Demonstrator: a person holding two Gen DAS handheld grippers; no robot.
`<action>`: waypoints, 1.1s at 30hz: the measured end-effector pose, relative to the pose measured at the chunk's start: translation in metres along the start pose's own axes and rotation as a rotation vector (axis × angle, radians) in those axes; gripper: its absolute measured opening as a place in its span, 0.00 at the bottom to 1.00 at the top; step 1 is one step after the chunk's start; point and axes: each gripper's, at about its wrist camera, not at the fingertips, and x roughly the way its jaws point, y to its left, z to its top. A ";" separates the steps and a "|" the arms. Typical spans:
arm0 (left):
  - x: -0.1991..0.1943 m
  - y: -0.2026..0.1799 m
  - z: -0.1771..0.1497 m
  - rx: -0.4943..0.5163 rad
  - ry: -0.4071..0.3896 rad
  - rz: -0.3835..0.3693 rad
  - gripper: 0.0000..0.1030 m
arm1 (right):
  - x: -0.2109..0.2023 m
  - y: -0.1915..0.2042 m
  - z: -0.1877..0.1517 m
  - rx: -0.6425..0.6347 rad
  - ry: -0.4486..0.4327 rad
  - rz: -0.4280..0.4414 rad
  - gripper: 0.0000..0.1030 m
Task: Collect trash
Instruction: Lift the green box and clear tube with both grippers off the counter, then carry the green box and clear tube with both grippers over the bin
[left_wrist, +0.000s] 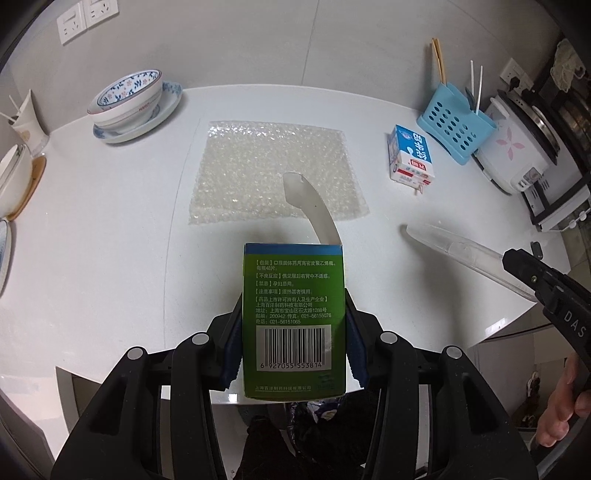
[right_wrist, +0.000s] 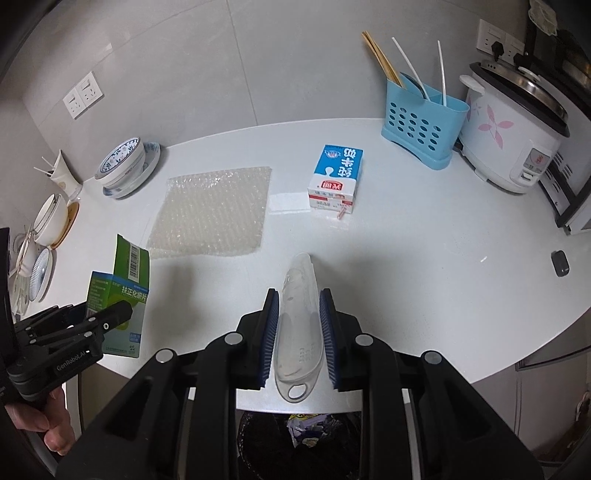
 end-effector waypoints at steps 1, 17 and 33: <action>-0.001 -0.001 -0.002 0.001 -0.001 -0.003 0.44 | -0.001 -0.001 -0.003 -0.001 0.003 0.000 0.21; -0.008 -0.036 -0.067 0.044 0.021 -0.046 0.44 | -0.024 -0.004 -0.061 -0.040 0.010 0.035 0.21; -0.014 -0.066 -0.138 0.055 0.041 -0.053 0.44 | -0.031 -0.029 -0.125 -0.048 0.059 0.062 0.04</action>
